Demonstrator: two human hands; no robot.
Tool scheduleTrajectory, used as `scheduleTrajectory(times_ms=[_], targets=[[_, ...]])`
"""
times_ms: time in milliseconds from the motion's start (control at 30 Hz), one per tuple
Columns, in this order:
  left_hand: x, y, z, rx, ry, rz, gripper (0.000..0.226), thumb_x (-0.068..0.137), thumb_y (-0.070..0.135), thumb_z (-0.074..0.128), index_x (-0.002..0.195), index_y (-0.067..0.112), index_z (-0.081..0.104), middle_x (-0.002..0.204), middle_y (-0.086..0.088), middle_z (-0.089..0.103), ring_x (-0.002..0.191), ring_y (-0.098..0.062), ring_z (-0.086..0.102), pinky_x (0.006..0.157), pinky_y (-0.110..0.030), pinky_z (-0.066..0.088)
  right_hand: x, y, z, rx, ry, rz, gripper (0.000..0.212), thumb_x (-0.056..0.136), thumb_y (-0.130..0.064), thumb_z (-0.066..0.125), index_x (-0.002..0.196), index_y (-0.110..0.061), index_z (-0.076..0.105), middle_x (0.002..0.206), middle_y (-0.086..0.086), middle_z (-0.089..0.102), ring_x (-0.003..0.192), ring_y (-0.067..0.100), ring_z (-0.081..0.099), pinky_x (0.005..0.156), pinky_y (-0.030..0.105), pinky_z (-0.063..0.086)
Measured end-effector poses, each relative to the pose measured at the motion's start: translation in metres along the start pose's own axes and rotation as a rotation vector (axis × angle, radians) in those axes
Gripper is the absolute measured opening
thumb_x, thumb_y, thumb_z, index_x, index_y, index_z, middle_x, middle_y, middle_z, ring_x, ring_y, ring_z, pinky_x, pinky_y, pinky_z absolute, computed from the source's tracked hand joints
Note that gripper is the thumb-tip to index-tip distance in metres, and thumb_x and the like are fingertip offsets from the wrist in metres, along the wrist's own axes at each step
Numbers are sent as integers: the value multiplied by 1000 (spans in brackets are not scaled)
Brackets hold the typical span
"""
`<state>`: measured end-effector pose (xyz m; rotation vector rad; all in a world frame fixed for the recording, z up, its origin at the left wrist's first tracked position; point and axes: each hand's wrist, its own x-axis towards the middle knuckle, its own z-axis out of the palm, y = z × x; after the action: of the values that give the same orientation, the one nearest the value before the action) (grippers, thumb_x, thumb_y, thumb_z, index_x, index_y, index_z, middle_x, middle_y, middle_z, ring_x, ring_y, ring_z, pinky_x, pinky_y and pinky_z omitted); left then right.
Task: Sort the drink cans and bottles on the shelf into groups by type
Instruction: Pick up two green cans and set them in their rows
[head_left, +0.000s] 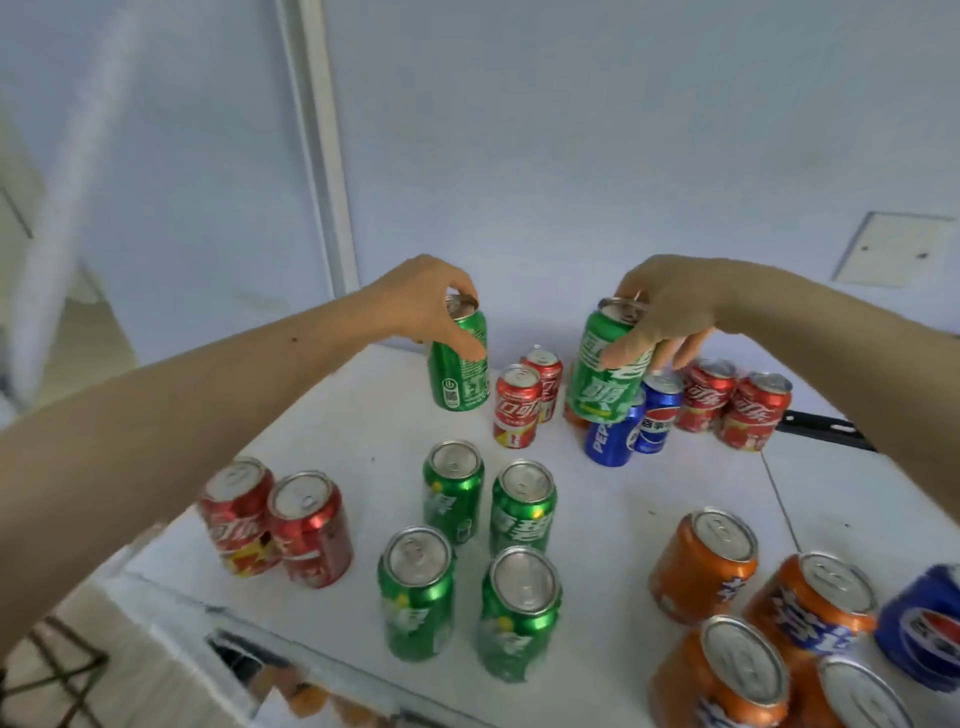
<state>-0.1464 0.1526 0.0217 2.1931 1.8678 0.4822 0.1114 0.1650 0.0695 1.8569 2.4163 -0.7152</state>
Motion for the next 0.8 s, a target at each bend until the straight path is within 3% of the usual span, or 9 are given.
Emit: scheduleTrajectory(times_ms=[100,233,300,433,700,800], targets=[[-16,-48,-14,22,15,-51,62,59,41,89,112,18,66,106,-1,61,84,-16,59,62,-26,50,12,-53,29,67,29,-61,57,71,-24,85,116,-5,58,96,15,70,77,28,72,62,36,61],[-32,-107,-21,87,27,-134,64,61,46,86,114,20,62,107,4,55,94,-17,55,73,-33,51,36,-110,77,53,106,-136,65,68,-31,86,121,-9,55,114,11,63,81,24,67,62,36,60],[-37,-133,-20,91,10,-182,67,60,49,86,116,21,60,113,3,59,97,-19,56,80,-36,54,49,-131,99,59,115,-159,64,67,-33,86,119,-10,56,112,9,63,76,21,66,55,31,57],[-44,-166,-11,84,-36,-208,73,60,50,86,121,20,59,120,0,61,94,-18,57,79,-35,54,69,-159,130,85,60,-145,62,67,-31,87,116,-10,56,106,12,66,79,26,71,64,36,61],[-21,-147,6,31,-74,-75,68,60,50,85,118,25,61,116,2,62,94,-19,58,71,-32,54,61,-140,116,31,106,-42,61,66,-34,87,114,-11,58,107,7,65,78,22,67,58,33,57],[-5,-118,19,-7,-112,-12,67,59,52,84,115,23,62,113,0,64,93,-21,62,74,-37,58,54,-108,106,15,143,56,60,63,-35,88,108,-8,59,98,12,69,76,27,72,64,41,61]])
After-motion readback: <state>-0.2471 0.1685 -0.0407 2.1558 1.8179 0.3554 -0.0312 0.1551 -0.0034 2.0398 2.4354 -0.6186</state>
